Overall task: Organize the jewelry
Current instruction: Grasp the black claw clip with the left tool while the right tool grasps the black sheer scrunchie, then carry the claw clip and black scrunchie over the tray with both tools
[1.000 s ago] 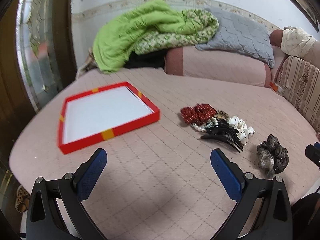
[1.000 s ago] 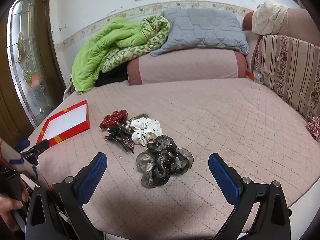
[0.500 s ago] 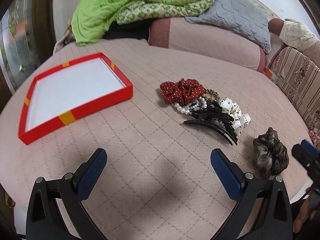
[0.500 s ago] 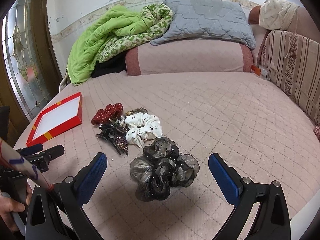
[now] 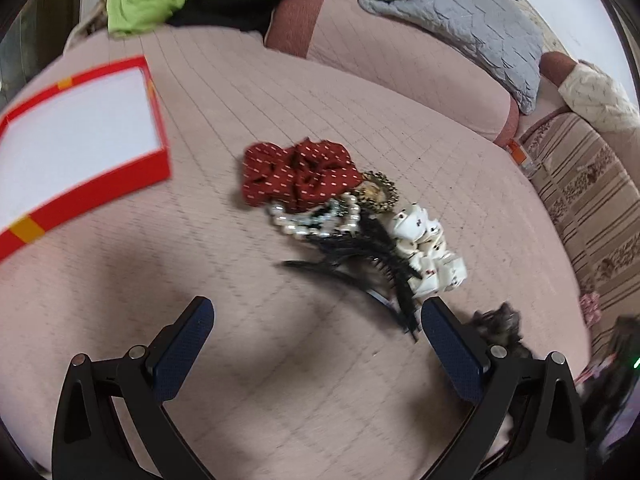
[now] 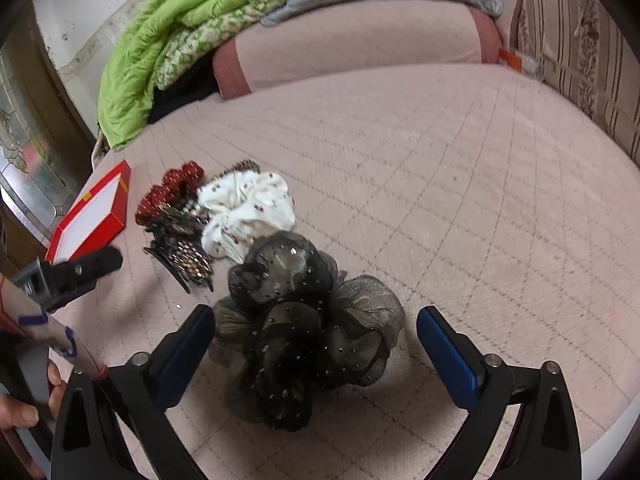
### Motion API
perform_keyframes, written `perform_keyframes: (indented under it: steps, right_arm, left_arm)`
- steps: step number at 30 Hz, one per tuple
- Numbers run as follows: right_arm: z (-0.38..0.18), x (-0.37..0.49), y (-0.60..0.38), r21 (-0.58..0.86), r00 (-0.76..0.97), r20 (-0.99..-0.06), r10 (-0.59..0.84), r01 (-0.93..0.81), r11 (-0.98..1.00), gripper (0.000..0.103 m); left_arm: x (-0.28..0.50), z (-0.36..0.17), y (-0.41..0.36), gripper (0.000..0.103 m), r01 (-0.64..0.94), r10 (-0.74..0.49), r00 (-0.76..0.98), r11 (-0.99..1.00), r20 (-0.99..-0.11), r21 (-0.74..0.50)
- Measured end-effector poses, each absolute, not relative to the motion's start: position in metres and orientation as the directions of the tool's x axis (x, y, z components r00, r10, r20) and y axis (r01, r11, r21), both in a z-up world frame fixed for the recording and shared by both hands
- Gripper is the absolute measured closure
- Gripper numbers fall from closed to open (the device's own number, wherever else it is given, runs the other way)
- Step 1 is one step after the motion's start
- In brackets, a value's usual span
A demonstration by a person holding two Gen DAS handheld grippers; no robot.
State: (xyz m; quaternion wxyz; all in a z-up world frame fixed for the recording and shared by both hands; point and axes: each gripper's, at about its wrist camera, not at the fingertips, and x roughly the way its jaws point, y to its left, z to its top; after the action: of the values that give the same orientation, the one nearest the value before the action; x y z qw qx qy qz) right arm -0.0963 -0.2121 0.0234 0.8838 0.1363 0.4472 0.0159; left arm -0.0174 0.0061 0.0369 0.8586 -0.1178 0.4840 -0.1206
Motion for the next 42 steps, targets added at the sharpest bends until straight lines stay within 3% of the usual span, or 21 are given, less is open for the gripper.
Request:
perform_keyframes:
  steps: [1,3,4,5,8,14,20,22,24,42]
  right_arm:
    - [0.019,-0.094,-0.212,0.259,0.586,-0.794,0.160,0.088,0.962,0.027]
    - [0.019,-0.096,-0.211,0.235,0.598,-0.788,0.143,0.079,0.969,0.037]
    - [0.020,-0.096,-0.210,0.236,0.602,-0.784,0.149,0.067,0.969,0.052]
    - [0.020,-0.095,-0.210,0.242,0.602,-0.782,0.158,0.060,0.968,0.060]
    - [0.021,-0.095,-0.207,0.240,0.606,-0.778,0.169,0.038,0.970,0.067]
    - [0.021,-0.094,-0.208,0.261,0.604,-0.775,0.186,0.037,0.965,0.067]
    - [0.023,-0.095,-0.213,0.290,0.604,-0.769,0.207,0.042,0.956,0.067]
    - [0.023,-0.095,-0.215,0.299,0.605,-0.768,0.210,0.048,0.953,0.067]
    - [0.023,-0.094,-0.216,0.309,0.605,-0.766,0.216,0.053,0.949,0.067]
    - [0.038,-0.103,-0.214,0.333,0.649,-0.726,0.229,0.040,0.942,0.067]
  left_arm:
    - [-0.015,0.036,0.004,0.000,0.085,-0.330,0.498,0.939,-0.802,-0.334]
    - [-0.010,0.033,0.000,0.000,0.063,-0.353,0.493,0.926,-0.795,-0.372]
    - [-0.008,0.033,-0.001,0.000,0.054,-0.353,0.496,0.924,-0.793,-0.378]
    - [-0.006,0.032,-0.002,0.000,0.042,-0.356,0.499,0.920,-0.790,-0.389]
    - [0.001,0.027,-0.007,0.000,0.007,-0.364,0.492,0.910,-0.791,-0.415]
    - [0.012,0.013,-0.018,0.000,-0.020,-0.348,0.498,0.911,-0.794,-0.412]
    - [0.013,0.007,-0.025,0.000,0.025,-0.292,0.539,0.943,-0.790,-0.331]
    - [0.013,0.006,-0.026,0.004,0.051,-0.276,0.539,0.954,-0.796,-0.296]
    - [0.012,0.008,-0.025,0.019,0.070,-0.255,0.546,0.963,-0.798,-0.260]
    - [-0.011,0.034,-0.014,0.020,0.174,-0.214,0.635,0.976,-0.742,-0.133]
